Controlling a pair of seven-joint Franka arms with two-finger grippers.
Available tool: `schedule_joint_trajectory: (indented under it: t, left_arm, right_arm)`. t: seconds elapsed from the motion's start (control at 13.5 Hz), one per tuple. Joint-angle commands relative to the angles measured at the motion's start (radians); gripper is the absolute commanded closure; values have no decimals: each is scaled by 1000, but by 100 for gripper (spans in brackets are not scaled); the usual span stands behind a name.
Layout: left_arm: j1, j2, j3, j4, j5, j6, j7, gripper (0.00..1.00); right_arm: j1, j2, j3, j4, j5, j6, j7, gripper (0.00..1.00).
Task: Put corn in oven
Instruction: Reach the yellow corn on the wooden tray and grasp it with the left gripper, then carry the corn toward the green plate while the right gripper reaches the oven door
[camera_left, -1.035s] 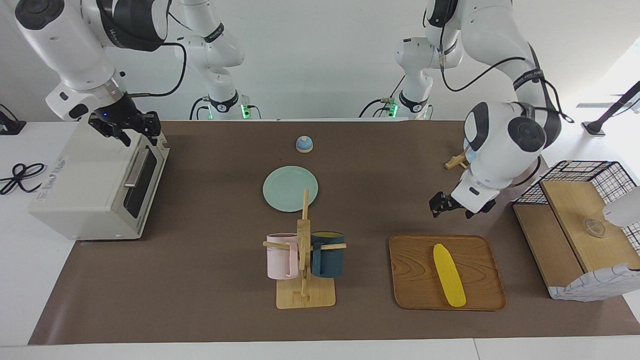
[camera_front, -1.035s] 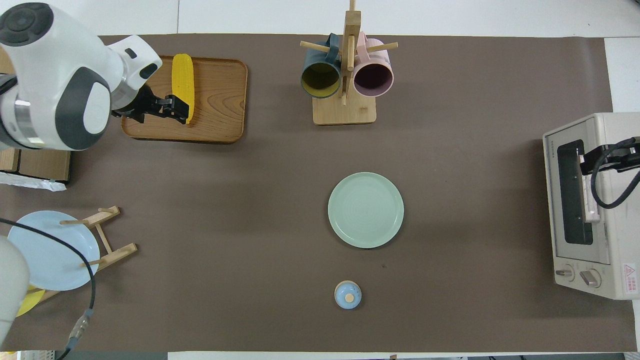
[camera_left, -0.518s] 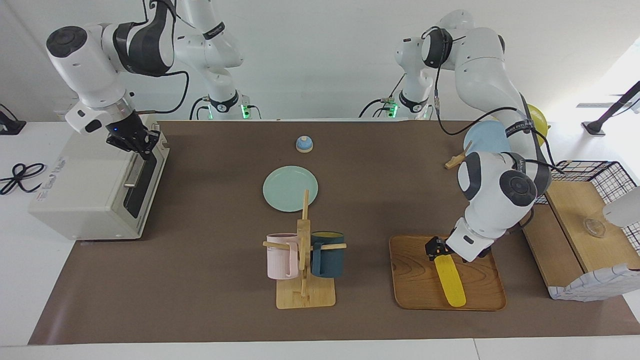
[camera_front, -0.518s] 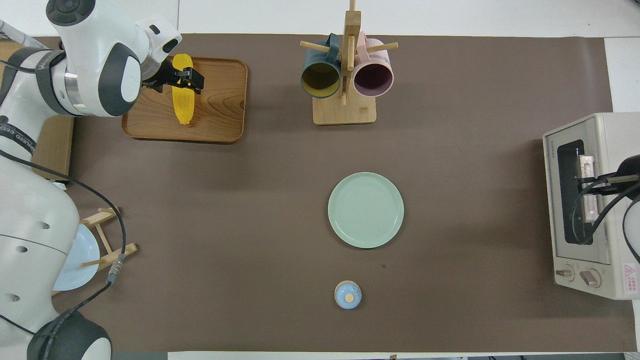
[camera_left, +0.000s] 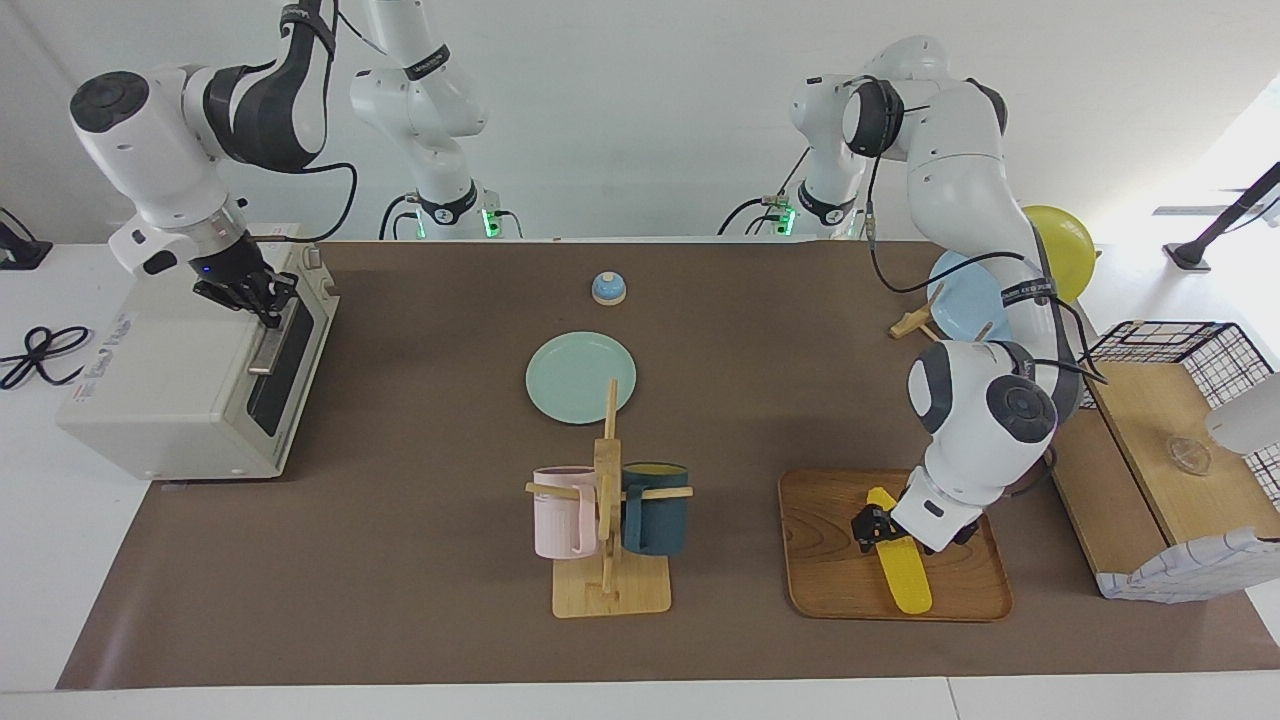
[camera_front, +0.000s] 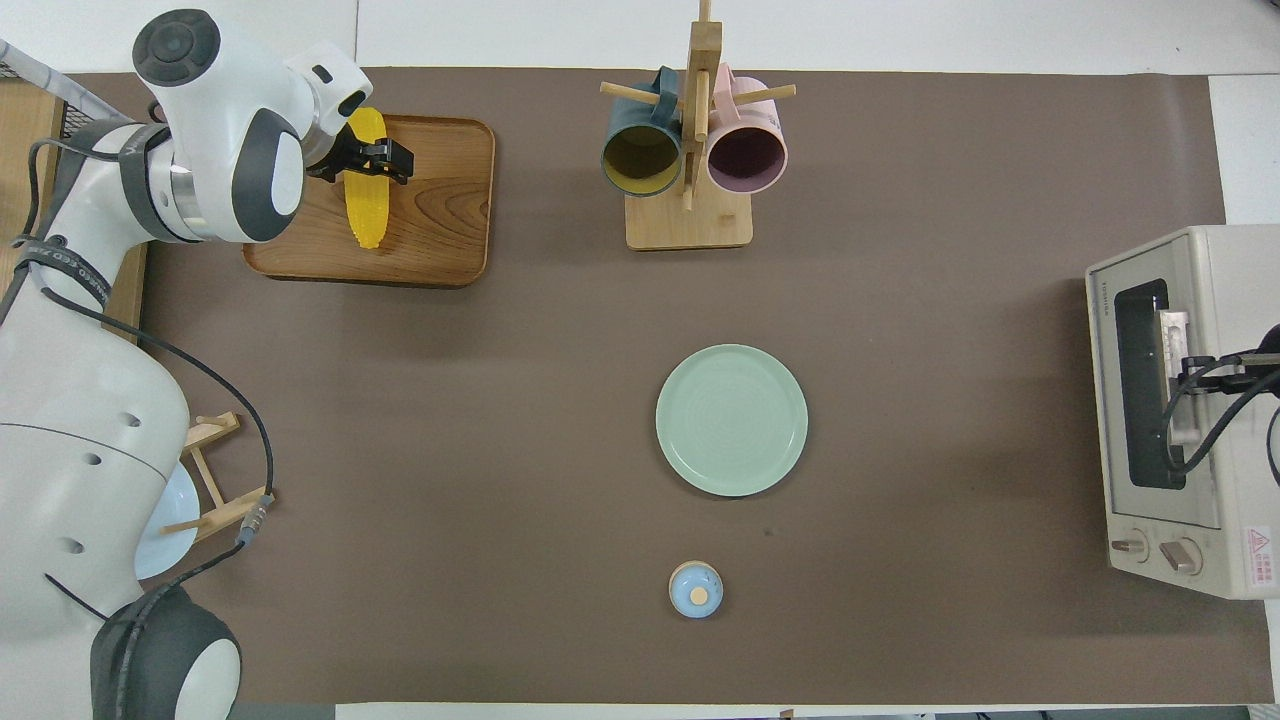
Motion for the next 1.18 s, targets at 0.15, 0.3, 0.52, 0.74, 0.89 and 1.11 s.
schedule_joint_trajectory:
  t: [0.15,0.3,0.52,0.74,0.89,1.11]
  left_arm:
    - [0,29,6,30,5,47,14,7]
    - [0,29,6,27,4,49,14,35]
    - [-3,27,6,25,-5,41,0,95]
    - [0,-58,6,25,-27,-90,-49,100]
    - [-9,-153,6,12,-27,-230,-73,100]
    - [-24,-403,-6,-224,-48,-267,-174,100]
  right_arm:
    - [-26,3,7,-34,-5,23,4,100]
    - [-29,5,9,-57,-5,25,5,100]
    - [-20,16,10,-58,-4,45,31,100]
    - [-16,33,12,-58,13,66,30,100]
    - [7,42,18,-58,13,69,35,100]
    - [40,63,18,-58,15,91,61,100]
